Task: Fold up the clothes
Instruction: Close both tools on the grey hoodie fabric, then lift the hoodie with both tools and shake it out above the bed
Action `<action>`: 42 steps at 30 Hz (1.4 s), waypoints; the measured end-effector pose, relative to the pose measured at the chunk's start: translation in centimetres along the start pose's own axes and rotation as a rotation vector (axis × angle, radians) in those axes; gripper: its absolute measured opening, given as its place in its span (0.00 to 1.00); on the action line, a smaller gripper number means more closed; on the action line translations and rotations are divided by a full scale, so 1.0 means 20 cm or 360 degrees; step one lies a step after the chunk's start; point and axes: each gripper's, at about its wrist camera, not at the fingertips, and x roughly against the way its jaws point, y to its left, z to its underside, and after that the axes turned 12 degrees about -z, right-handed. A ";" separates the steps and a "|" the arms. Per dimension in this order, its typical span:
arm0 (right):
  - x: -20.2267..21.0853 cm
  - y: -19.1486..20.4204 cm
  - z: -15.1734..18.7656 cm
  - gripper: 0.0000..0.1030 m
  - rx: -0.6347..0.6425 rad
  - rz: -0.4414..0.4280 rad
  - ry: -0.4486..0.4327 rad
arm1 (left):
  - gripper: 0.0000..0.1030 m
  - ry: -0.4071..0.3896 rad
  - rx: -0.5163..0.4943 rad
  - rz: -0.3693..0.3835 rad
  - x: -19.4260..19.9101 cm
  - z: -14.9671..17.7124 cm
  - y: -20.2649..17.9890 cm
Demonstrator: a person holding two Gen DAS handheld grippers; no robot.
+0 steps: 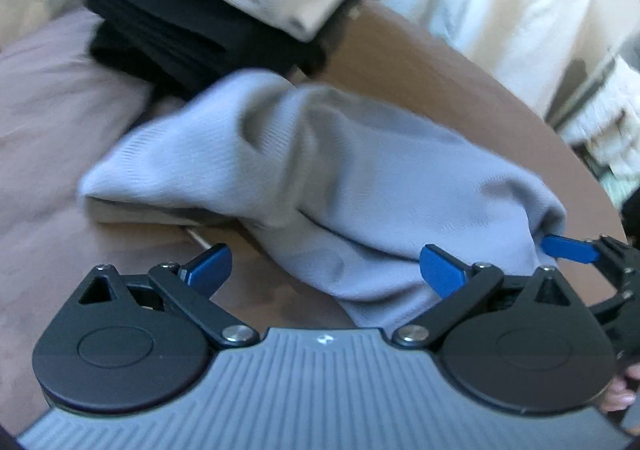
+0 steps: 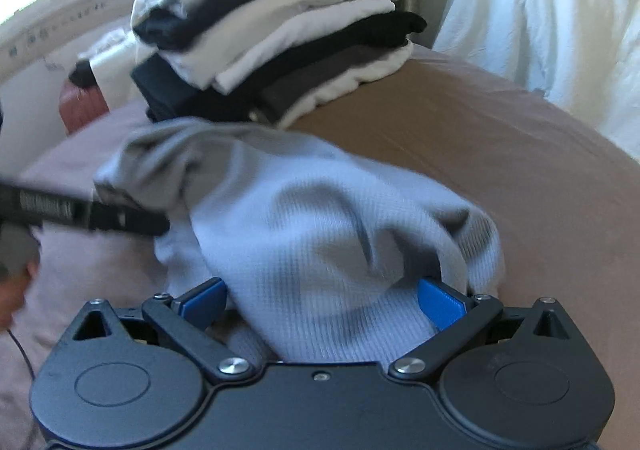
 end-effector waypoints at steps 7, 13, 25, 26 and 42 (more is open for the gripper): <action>-0.08 -0.08 0.11 0.87 0.0117 -0.0038 -0.0038 | 0.91 0.0080 0.0048 0.0106 -0.08 0.05 -0.04; -0.05 -0.10 0.04 0.30 -0.0075 -0.0008 -0.0251 | 0.72 -0.0098 0.0168 0.0240 -0.20 0.12 -0.07; 0.47 0.11 -0.09 0.22 0.0157 0.0095 -0.0607 | 0.04 -0.0679 -0.0015 0.0122 0.49 0.00 -0.11; 0.53 0.13 -0.11 0.22 0.0192 0.0104 -0.0635 | 0.04 -0.0742 -0.0013 0.0133 0.57 0.01 -0.09; 0.57 0.26 -0.05 0.05 0.0099 0.0022 -0.0459 | 0.03 -0.0672 0.0165 -0.0319 0.66 0.13 0.26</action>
